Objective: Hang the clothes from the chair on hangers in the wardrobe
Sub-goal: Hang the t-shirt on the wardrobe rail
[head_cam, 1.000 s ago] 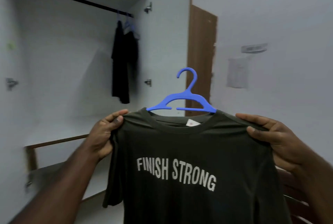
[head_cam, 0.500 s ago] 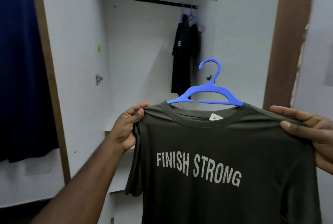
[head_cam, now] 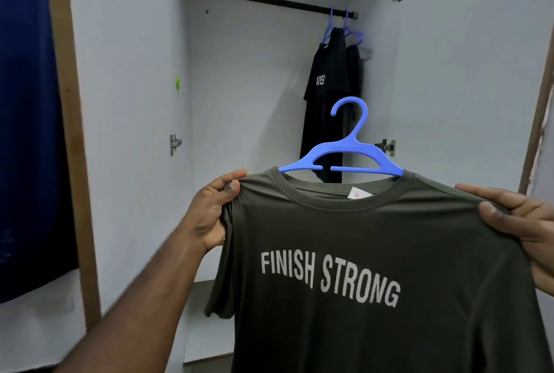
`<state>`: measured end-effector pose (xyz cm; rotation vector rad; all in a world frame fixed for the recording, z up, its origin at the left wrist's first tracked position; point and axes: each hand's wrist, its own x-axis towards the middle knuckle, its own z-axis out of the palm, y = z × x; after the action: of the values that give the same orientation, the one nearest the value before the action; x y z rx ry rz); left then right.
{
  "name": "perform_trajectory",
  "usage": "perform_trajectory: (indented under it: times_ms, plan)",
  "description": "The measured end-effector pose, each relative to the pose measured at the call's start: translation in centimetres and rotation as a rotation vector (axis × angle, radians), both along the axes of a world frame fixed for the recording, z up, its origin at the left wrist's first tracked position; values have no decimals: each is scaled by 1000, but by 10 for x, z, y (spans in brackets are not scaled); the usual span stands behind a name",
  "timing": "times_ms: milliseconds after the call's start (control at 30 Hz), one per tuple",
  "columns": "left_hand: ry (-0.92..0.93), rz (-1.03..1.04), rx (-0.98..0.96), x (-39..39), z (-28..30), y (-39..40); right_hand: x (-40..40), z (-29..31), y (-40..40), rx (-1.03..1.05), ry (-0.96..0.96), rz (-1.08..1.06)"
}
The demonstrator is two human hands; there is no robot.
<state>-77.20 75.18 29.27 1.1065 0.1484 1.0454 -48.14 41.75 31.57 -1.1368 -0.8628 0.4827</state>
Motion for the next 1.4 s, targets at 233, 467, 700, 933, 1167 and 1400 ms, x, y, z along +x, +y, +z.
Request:
perform_trajectory:
  times_ms: [233, 467, 700, 933, 1167, 1400]
  plan:
    - [-21, 23, 21, 35, 9, 65, 23, 19, 62, 49, 9, 37]
    - [-44, 67, 64, 81, 26, 131, 80, 39, 139, 128, -26, 80]
    - [-58, 105, 104, 126, 69, 179, 139, 78, 201, 174, -71, 114]
    - [-89, 97, 104, 165, 96, 226, 177, 104, 249, 198, -102, 116]
    - [-126, 70, 125, 203, 121, 296, 204, 137, 313, 224, -152, 75]
    - [-141, 32, 227, 238, 173, 383, 239, 177, 399, 287, -242, -51]
